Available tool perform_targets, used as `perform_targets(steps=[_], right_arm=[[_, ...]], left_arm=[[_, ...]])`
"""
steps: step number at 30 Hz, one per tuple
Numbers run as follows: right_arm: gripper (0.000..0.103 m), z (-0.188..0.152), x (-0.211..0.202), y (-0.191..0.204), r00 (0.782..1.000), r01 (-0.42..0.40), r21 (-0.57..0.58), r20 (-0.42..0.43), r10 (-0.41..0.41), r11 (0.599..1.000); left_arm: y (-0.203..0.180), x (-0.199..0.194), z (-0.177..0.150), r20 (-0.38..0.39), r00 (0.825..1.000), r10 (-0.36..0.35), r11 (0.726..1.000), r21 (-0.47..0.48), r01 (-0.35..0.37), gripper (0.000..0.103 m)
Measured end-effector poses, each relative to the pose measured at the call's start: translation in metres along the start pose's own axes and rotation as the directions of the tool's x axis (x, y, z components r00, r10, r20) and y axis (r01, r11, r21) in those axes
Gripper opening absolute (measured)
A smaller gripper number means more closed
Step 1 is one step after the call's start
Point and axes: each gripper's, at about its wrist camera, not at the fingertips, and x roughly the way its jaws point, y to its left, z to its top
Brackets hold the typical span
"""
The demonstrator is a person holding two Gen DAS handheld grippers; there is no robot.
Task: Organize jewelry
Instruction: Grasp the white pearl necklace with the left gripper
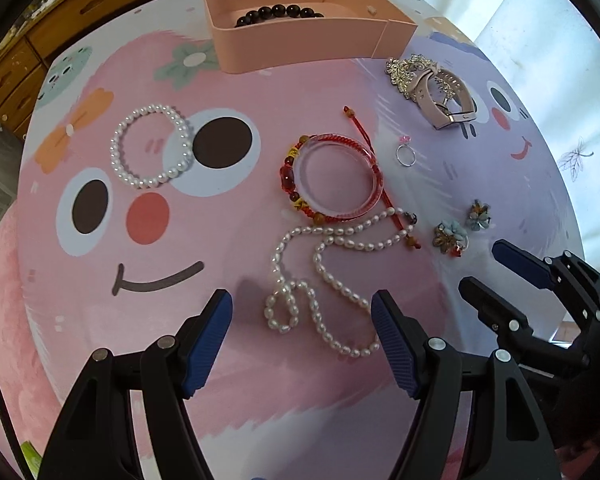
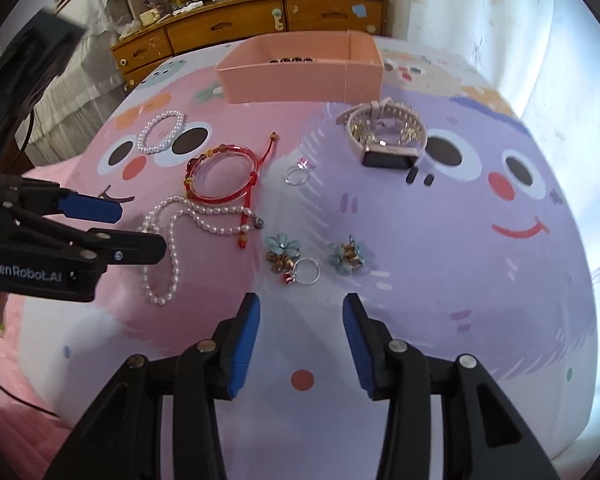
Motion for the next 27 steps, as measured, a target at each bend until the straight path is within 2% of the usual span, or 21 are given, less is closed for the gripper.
perform_targets(steps=[6, 13, 15, 16, 17, 18, 19, 21, 22, 24, 27], right_arm=[[0.043, 0.0, 0.006, -0.003, 0.994, 0.093, 0.03, 0.06, -0.095, 0.995], [0.043, 0.007, 0.01, -0.014, 0.987, 0.126, 0.074, 0.094, -0.133, 0.989], [0.043, 0.01, 0.011, -0.015, 0.987, 0.116, 0.066, 0.103, -0.122, 0.991], [0.042, 0.011, 0.011, -0.015, 0.987, 0.113, 0.06, 0.108, -0.119, 0.992], [0.04, 0.012, 0.011, -0.015, 0.987, 0.108, 0.051, 0.113, -0.113, 0.993], [0.032, 0.013, 0.012, -0.014, 0.988, 0.1, 0.037, 0.115, -0.104, 0.994], [0.023, 0.013, 0.012, -0.014, 0.989, 0.093, 0.028, 0.112, -0.095, 0.995], [0.015, 0.014, 0.014, -0.012, 0.991, 0.082, 0.016, 0.1, -0.084, 0.996], [0.015, 0.015, 0.013, -0.011, 0.991, 0.082, 0.013, 0.102, -0.082, 0.997], [0.015, 0.015, 0.013, -0.012, 0.993, 0.063, 0.021, 0.096, -0.065, 0.998], [0.015, 0.015, 0.011, -0.014, 0.995, 0.036, 0.04, 0.09, -0.04, 0.999]], left_arm=[[-0.007, 0.008, -0.002, 0.004, 0.999, 0.037, 0.999, 0.017, -0.037, 0.07], [-0.014, 0.008, -0.007, 0.034, 0.997, 0.066, 0.997, 0.047, -0.067, 0.07], [-0.019, 0.011, -0.004, 0.048, 0.996, 0.069, 0.996, 0.055, -0.072, 0.06], [-0.022, 0.011, -0.005, 0.058, 0.993, 0.098, 0.992, 0.072, -0.102, 0.056], [-0.025, 0.011, -0.007, 0.071, 0.993, 0.095, 0.991, 0.088, -0.101, 0.048], [-0.028, 0.01, -0.009, 0.084, 0.992, 0.089, 0.99, 0.106, -0.098, 0.037], [-0.031, 0.008, -0.011, 0.091, 0.992, 0.084, 0.989, 0.116, -0.095, 0.031], [-0.035, 0.007, -0.013, 0.099, 0.992, 0.075, 0.988, 0.127, -0.087, 0.017], [-0.037, 0.006, -0.014, 0.103, 0.992, 0.073, 0.988, 0.126, -0.085, 0.012], [-0.036, 0.005, -0.015, 0.106, 0.992, 0.066, 0.991, 0.111, -0.078, 0.008], [-0.022, 0.001, -0.013, 0.102, 0.994, 0.025, 0.998, 0.055, -0.031, 0.008]])
